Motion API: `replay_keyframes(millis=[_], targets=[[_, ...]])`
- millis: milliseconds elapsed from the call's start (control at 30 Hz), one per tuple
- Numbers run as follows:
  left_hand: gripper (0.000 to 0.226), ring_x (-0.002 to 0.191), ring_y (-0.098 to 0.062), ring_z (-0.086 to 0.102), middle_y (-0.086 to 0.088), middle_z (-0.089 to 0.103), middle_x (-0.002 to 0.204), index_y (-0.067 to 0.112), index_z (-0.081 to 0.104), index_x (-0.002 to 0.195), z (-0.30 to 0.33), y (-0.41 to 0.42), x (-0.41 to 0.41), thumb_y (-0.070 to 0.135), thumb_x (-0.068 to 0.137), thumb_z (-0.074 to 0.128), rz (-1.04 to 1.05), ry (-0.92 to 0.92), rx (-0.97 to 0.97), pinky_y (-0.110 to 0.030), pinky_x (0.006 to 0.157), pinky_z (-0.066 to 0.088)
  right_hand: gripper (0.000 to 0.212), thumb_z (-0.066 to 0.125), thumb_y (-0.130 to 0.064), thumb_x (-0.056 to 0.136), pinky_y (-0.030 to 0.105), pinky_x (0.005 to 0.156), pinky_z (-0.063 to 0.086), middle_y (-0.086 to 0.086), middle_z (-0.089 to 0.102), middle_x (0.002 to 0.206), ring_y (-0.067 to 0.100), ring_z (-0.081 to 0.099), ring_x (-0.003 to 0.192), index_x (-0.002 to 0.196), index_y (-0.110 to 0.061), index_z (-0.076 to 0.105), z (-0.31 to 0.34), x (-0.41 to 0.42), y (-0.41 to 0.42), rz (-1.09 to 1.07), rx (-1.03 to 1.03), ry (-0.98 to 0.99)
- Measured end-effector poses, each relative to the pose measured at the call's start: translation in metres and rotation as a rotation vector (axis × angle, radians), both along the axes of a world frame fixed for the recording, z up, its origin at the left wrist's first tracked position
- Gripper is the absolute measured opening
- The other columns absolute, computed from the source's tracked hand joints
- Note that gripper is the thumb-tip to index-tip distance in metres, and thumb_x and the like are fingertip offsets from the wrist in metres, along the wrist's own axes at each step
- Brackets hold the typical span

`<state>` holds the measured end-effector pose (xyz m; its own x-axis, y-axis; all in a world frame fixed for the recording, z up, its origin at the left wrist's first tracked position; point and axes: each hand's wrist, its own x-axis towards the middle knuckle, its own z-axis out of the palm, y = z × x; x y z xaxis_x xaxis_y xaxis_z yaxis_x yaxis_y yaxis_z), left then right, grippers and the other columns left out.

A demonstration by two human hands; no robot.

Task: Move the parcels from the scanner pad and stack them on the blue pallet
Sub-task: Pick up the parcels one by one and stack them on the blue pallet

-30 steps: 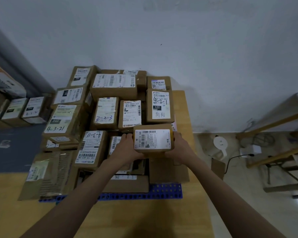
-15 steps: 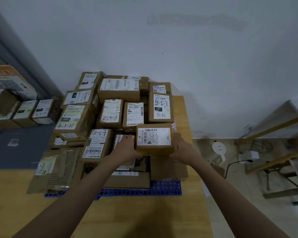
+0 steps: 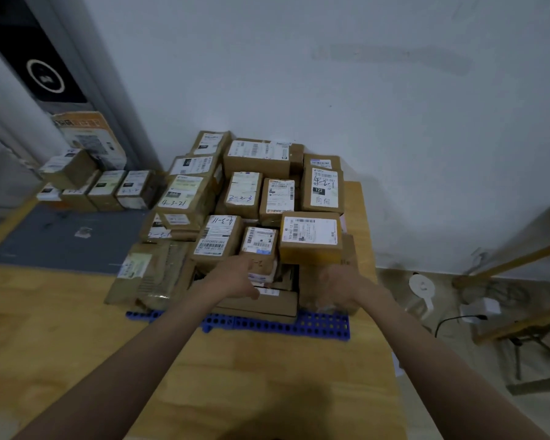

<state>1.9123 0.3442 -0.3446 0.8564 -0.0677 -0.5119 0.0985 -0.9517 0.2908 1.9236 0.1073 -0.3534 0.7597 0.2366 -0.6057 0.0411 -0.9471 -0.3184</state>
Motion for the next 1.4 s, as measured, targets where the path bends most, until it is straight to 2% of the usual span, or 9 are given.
replay_keyframes(millis=[133,233,333,433,733,833,1000,1200,1400], targets=[[0.059,0.110,-0.019,0.057,-0.002,0.058,0.126,0.020,0.053,0.128,0.011,0.036,-0.018,0.032,0.076,0.078,0.006,-0.032,0.020,-0.036,0.089,0.051,0.021,0.072,-0.019,0.077,0.027,0.065,0.053,0.003,0.064,0.099,0.021,0.064,0.091,0.095,-0.014,0.061,0.015,-0.008,0.036,0.060,0.016,-0.001],[0.060,0.111,-0.018,0.057,-0.001,0.057,0.127,0.020,0.053,0.130,0.019,0.066,-0.031,0.027,0.075,0.078,0.054,-0.051,-0.010,-0.036,0.090,0.052,0.040,0.066,-0.014,0.088,0.027,0.066,0.052,0.007,0.058,0.123,0.020,0.059,0.096,0.127,-0.014,0.054,0.026,-0.013,0.067,0.076,0.055,-0.009],[0.051,0.097,-0.019,0.060,-0.005,0.060,0.115,0.015,0.057,0.123,0.025,0.096,-0.047,0.025,0.077,0.075,0.058,-0.061,0.006,-0.033,0.073,0.052,0.052,0.063,-0.016,0.092,0.031,0.086,0.051,0.006,0.049,0.138,0.022,0.055,0.111,0.141,-0.014,0.045,0.034,-0.020,0.104,0.146,0.068,-0.013],[0.056,0.105,-0.022,0.059,-0.007,0.058,0.124,0.014,0.051,0.131,0.025,0.134,-0.066,0.028,0.082,0.073,0.093,-0.042,0.000,-0.036,0.081,0.052,0.051,0.059,-0.015,0.094,0.041,0.109,0.040,0.007,0.045,0.145,0.025,0.048,0.128,0.143,-0.013,0.044,0.038,-0.030,0.148,0.237,0.035,-0.057],[0.066,0.106,-0.019,0.057,-0.002,0.053,0.130,0.022,0.049,0.134,0.019,0.279,-0.140,0.035,0.077,0.078,0.218,-0.030,0.015,-0.035,0.087,0.052,0.054,0.068,-0.023,0.088,0.045,0.089,0.054,0.012,0.057,0.132,0.027,0.061,0.107,0.137,-0.010,0.050,0.028,-0.089,0.292,0.258,0.067,0.012],[0.068,0.106,-0.017,0.056,0.000,0.052,0.131,0.025,0.046,0.137,0.013,0.321,-0.167,0.038,0.077,0.077,0.240,-0.012,-0.001,-0.032,0.086,0.050,0.058,0.066,-0.034,0.089,0.031,0.071,0.050,0.005,0.054,0.134,0.019,0.057,0.098,0.141,-0.016,0.046,0.018,-0.106,0.335,0.294,0.082,0.000],[0.067,0.100,-0.014,0.058,0.002,0.054,0.128,0.025,0.048,0.135,0.004,0.375,-0.196,0.039,0.076,0.077,0.297,0.001,-0.005,-0.034,0.087,0.052,0.051,0.066,-0.037,0.088,0.036,0.089,0.049,0.003,0.055,0.130,0.022,0.057,0.111,0.134,-0.020,0.050,0.011,-0.117,0.396,0.328,0.084,0.007],[0.066,0.107,-0.018,0.058,0.000,0.053,0.132,0.024,0.048,0.136,-0.004,0.421,-0.186,0.038,0.078,0.076,0.359,0.002,-0.011,-0.035,0.089,0.051,0.052,0.064,-0.036,0.087,0.026,0.069,0.045,0.002,0.054,0.130,0.017,0.057,0.098,0.134,-0.020,0.050,0.003,-0.094,0.452,0.343,0.130,0.010],[0.064,0.116,-0.020,0.054,0.001,0.051,0.134,0.025,0.047,0.136,-0.004,0.459,-0.151,0.042,0.080,0.074,0.377,0.015,0.027,-0.037,0.094,0.049,0.054,0.064,-0.038,0.086,0.035,0.092,0.050,0.002,0.057,0.129,0.017,0.059,0.104,0.136,-0.025,0.048,-0.012,-0.042,0.498,0.333,0.168,0.021]])
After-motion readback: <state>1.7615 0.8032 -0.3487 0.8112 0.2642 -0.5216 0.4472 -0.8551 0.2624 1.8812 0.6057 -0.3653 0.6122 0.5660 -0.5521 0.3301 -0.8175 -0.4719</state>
